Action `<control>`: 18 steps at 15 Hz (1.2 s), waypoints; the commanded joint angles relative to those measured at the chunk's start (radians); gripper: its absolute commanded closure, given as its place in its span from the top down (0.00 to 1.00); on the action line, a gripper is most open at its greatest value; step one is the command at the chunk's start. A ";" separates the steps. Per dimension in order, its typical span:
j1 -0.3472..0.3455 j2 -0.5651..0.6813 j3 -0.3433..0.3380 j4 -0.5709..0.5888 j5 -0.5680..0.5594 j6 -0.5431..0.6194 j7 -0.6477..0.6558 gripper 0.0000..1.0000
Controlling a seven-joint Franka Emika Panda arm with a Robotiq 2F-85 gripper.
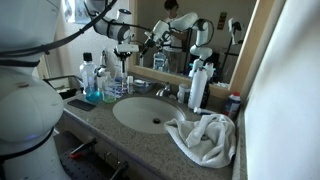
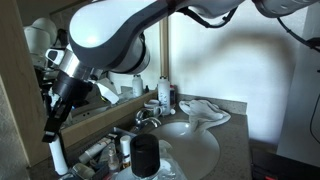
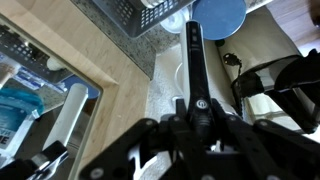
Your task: Attach the electric toothbrush to its charging port
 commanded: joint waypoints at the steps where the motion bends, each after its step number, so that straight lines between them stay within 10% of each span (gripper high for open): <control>1: -0.024 0.041 0.023 0.066 0.031 -0.064 -0.068 0.13; 18: -0.030 0.159 0.023 0.217 0.066 -0.182 -0.119 0.13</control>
